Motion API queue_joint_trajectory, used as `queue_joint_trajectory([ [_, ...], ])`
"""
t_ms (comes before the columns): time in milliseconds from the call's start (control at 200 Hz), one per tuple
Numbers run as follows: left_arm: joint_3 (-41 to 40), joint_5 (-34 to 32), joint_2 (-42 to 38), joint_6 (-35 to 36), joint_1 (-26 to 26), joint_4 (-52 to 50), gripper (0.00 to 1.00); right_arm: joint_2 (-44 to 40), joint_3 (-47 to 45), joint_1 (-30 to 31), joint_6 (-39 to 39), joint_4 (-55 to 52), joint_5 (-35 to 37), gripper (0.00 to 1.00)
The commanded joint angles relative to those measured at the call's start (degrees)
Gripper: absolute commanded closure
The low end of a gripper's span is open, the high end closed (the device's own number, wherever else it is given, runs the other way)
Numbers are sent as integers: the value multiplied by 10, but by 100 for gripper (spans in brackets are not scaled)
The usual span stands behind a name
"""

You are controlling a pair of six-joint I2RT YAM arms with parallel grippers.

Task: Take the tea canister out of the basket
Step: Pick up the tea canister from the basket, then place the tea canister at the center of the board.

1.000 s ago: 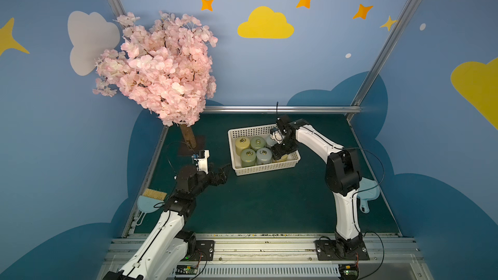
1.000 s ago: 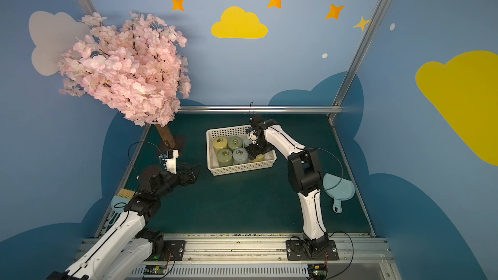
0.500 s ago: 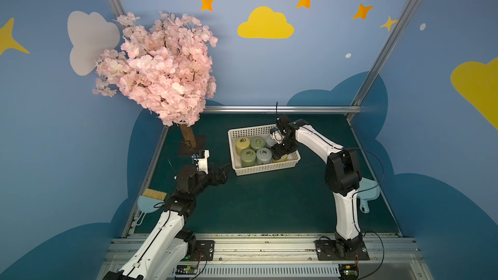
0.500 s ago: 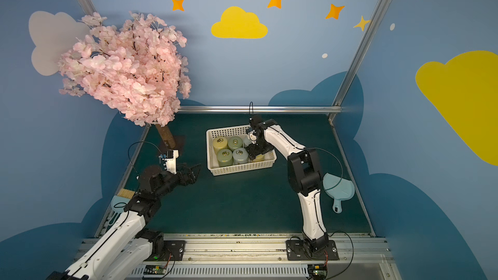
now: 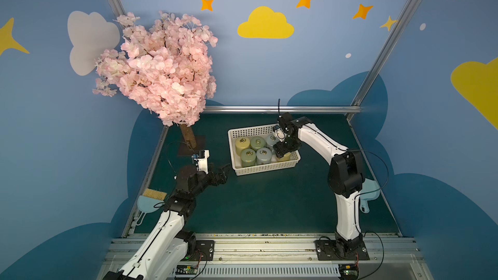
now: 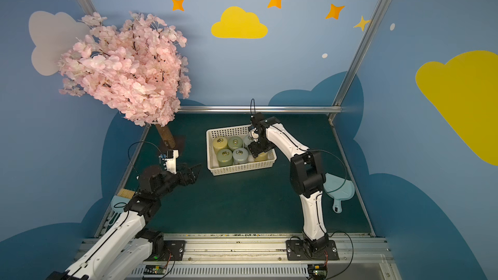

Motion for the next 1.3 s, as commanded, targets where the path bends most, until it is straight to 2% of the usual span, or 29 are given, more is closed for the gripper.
queue_joint_trajectory([
  [0, -6, -1, -8, 5, -1, 2, 0, -59, 33, 2, 9, -20, 4, 52],
  [45, -6, -18, -7, 5, -1, 2, 0, -64, 36, 2, 10, -25, 4, 52],
  [531, -7, -26, -16, 5, -1, -3, 0, -134, 24, 42, 31, -63, 26, 53],
  [956, -12, -36, -23, 5, -1, -4, 0, -240, -100, 100, 76, -46, 28, 53],
  [1291, -15, -46, -32, 7, -1, -7, 0, -326, -226, 196, 152, -16, 44, 53],
])
